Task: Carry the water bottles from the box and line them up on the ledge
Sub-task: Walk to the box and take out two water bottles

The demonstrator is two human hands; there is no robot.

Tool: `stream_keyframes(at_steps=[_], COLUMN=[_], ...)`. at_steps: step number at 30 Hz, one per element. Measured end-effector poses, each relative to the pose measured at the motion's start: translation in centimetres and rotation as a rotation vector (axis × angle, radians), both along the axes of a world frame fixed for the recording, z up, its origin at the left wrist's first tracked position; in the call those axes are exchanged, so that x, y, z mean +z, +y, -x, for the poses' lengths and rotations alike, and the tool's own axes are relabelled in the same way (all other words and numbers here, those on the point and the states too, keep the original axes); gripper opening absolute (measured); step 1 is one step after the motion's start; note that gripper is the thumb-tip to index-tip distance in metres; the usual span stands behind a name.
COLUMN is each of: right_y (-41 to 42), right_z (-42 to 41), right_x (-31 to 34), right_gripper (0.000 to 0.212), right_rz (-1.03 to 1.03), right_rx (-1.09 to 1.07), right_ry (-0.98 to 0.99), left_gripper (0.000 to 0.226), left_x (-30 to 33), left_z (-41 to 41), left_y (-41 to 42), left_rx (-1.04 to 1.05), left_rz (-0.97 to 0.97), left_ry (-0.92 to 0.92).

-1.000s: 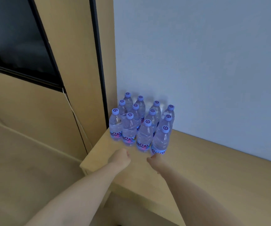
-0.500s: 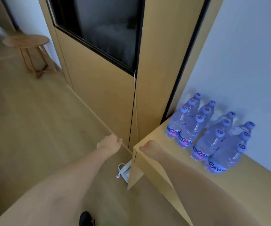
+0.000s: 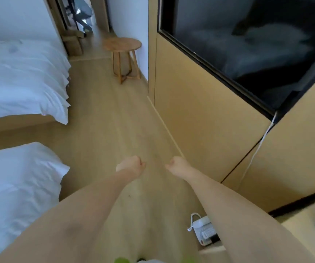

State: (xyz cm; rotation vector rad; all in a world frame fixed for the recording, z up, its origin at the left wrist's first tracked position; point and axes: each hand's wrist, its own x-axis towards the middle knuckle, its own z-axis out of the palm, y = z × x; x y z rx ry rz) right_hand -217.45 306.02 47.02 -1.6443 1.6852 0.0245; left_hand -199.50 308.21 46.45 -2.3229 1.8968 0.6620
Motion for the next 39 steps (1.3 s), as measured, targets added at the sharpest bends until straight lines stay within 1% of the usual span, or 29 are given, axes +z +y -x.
stream_keyframes(at_steps=[4, 9, 15, 19, 22, 25, 29, 35, 39], right_y=[-5.1, -12.5, -24.5, -33.0, -38.8, -43.4, -48.9, -58.2, -66.1], right_z=[-6.3, -12.1, -18.7, -22.2, -24.5, -26.9, -29.8, -36.1, -42.4], right_x=[-0.4, -2.6, -4.9, -3.2, -1.1, 0.2, 0.2, -1.5, -1.8], right_gripper=[0.04, 0.038, 0.036, 0.032, 0.04, 0.04, 0.041, 0.041, 0.045], right_rz=[0.007, -0.004, 0.017, 0.018, 0.053, 0.119, 0.148, 0.113, 0.142], right_rx=[0.079, 0.212, 0.382, 0.489, 0.522, 0.589, 0.687, 0.708, 0.706], right_ry=[0.011, 0.066, 0.101, 0.114, 0.113, 0.141, 0.196, 0.254, 0.312], left_gripper=[0.042, 0.035, 0.034, 0.031, 0.031, 0.031, 0.031, 0.029, 0.028], left_x=[-0.2, -1.3, -2.2, -0.4, 1.4, 2.3, 1.5, -0.8, -1.6], left_z=[-6.0, -11.0, -17.1, -20.3, -22.2, -23.8, -26.9, -34.1, -40.4], left_y=[-3.2, -7.9, -17.4, -25.3, -30.9, -35.2, -40.5, -49.8, -58.0], left_rx=[0.104, 0.19, 0.296, 0.36, 0.4, 0.39, 0.389, 0.342, 0.326], left_rz=[-0.035, -0.113, -0.131, -0.119, -0.051, -0.052, -0.095, -0.141, -0.114], left_ry=[-0.002, -0.005, -0.043, -0.043, -0.026, -0.044, -0.067, -0.068, -0.053])
